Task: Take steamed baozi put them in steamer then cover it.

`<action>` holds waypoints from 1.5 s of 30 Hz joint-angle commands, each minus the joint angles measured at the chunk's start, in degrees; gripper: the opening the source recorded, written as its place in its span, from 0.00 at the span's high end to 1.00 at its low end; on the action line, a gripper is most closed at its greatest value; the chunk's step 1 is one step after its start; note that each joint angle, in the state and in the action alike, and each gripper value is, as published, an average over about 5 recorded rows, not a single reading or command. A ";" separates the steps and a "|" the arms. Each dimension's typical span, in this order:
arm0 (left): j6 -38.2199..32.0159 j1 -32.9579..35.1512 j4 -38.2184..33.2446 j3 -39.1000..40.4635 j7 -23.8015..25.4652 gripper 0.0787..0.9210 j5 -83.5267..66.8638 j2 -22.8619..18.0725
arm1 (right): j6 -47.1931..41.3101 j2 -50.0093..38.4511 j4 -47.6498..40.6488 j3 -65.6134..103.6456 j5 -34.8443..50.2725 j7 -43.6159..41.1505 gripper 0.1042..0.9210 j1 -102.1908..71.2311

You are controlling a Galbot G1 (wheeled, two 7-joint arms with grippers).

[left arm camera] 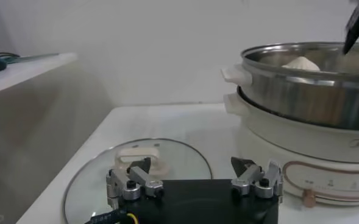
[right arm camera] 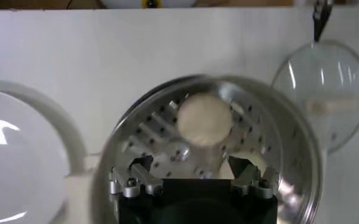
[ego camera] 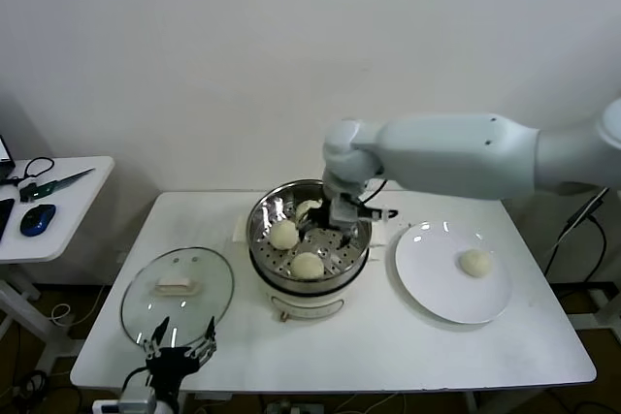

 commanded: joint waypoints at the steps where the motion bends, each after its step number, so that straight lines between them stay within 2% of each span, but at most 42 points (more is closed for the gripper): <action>1: 0.09 -0.71 0.28 0.09 0.11 0.12 -0.09 0.20 | -15.49 -16.81 -5.17 -10.87 24.82 -7.73 0.12 14.98; 7: 0.26 -0.76 -0.01 0.11 0.31 0.12 -0.10 0.30 | -22.53 -28.85 -10.57 -10.18 18.28 -6.57 0.12 5.72; 16: 0.31 0.01 -0.42 -0.68 0.39 0.12 -0.06 0.14 | -24.90 -35.36 -17.64 10.02 7.28 -4.02 0.12 -20.26; 26: 0.23 0.81 -0.29 -1.01 0.32 0.12 0.33 -0.31 | -22.91 -29.83 -28.41 24.91 2.08 -4.45 0.12 -34.82; 45: 0.05 1.21 0.80 -1.67 0.20 0.12 0.30 -0.38 | -20.33 -18.20 -40.56 31.98 -2.42 -4.54 0.12 -42.90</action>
